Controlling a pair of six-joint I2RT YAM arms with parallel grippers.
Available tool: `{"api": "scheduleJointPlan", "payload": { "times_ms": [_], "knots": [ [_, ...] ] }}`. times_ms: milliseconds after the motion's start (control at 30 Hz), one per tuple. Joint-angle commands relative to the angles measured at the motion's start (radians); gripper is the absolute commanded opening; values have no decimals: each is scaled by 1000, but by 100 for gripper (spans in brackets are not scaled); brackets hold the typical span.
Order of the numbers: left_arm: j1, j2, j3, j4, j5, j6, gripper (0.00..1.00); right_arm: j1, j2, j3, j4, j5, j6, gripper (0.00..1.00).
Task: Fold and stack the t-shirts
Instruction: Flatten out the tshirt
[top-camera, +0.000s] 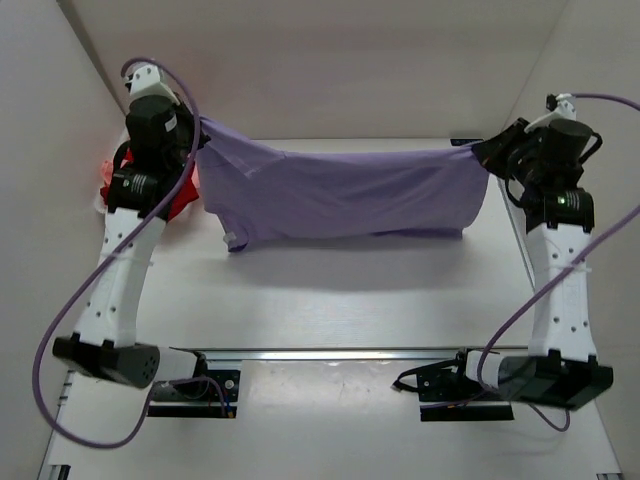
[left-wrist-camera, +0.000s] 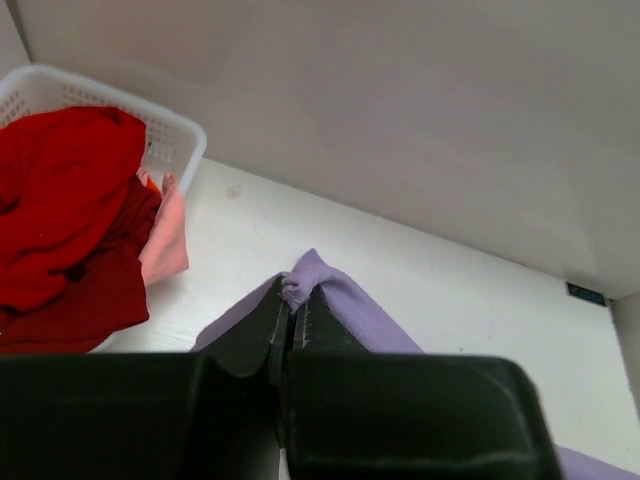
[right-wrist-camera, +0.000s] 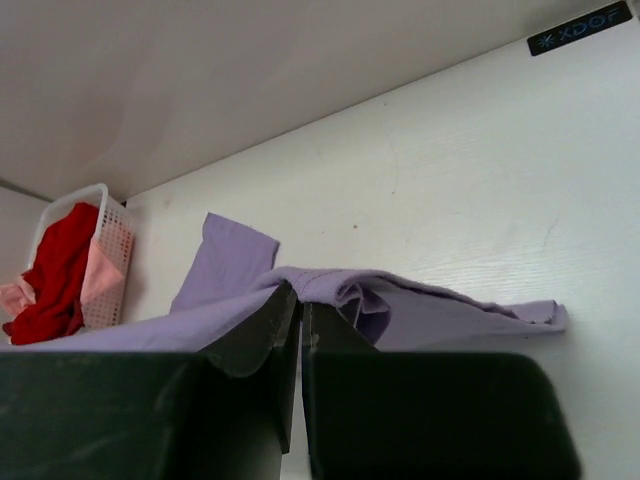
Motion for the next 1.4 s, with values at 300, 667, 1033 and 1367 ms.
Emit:
{"api": "scheduleJointPlan", "payload": {
  "times_ms": [300, 667, 1033, 1367],
  "knots": [
    [65, 287, 343, -20, 131, 33, 0, 100, 535, 762, -178, 39, -104, 0],
    [-12, -47, 169, -5, 84, 46, 0, 5, 122, 293, -42, -17, -60, 0],
    [-28, -396, -8, -27, 83, -3, 0, -7, -299, -22, -85, 58, 5, 1],
    [-59, 7, 398, -9, 67, 52, 0, -62, 34, 296, -66, -25, 26, 1]
  ]
}}
